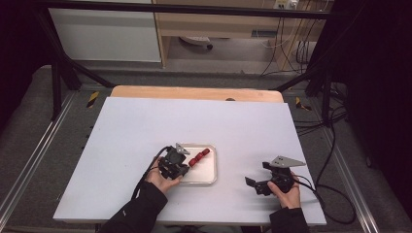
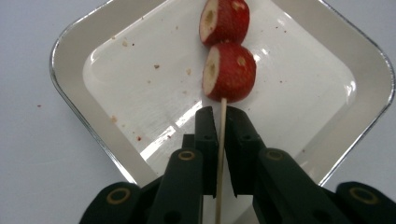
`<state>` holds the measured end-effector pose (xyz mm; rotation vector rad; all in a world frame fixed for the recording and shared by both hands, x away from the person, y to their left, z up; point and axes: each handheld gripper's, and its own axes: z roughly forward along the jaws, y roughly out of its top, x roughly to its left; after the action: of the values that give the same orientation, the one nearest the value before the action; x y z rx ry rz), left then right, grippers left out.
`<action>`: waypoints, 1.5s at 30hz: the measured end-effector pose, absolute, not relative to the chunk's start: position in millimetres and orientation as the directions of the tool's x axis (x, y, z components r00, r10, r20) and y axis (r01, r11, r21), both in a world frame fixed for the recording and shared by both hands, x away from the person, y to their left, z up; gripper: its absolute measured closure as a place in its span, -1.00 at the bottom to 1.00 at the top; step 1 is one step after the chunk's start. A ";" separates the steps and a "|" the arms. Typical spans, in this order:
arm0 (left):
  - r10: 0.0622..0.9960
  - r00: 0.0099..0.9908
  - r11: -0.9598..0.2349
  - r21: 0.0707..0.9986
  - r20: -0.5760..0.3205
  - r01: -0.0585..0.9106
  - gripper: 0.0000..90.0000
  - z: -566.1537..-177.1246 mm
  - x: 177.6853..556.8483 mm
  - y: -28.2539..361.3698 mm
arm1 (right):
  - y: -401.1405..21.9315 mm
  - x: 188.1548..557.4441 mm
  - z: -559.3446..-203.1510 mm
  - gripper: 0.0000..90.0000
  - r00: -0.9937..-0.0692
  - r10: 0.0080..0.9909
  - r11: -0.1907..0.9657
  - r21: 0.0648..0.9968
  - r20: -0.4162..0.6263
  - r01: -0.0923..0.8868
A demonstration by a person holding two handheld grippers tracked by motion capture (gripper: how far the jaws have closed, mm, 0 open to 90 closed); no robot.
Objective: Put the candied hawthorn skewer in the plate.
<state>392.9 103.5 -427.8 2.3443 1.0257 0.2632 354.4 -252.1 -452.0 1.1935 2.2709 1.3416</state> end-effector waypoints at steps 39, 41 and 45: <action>0.728 0.680 -0.375 0.779 -0.089 0.503 -0.84 -444.2 345.7 267.0 | -250.6 354.1 -454.4 -0.99 -0.639 0.747 0.267 0.798 0.183 0.541; 0.731 0.676 -0.372 0.778 -0.090 0.506 -0.83 -445.9 346.0 269.3 | -250.1 354.2 -454.8 -0.99 -0.640 0.746 0.266 0.798 0.185 0.541; 0.733 0.675 -0.369 0.784 -0.085 0.499 -0.83 -445.4 346.9 271.1 | -249.4 354.0 -455.9 -0.99 -0.641 0.745 0.278 0.790 0.183 0.547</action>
<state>346.9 271.1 -445.4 2.0477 0.9483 0.3526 354.0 -249.4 -455.9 1.1986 2.3229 1.2945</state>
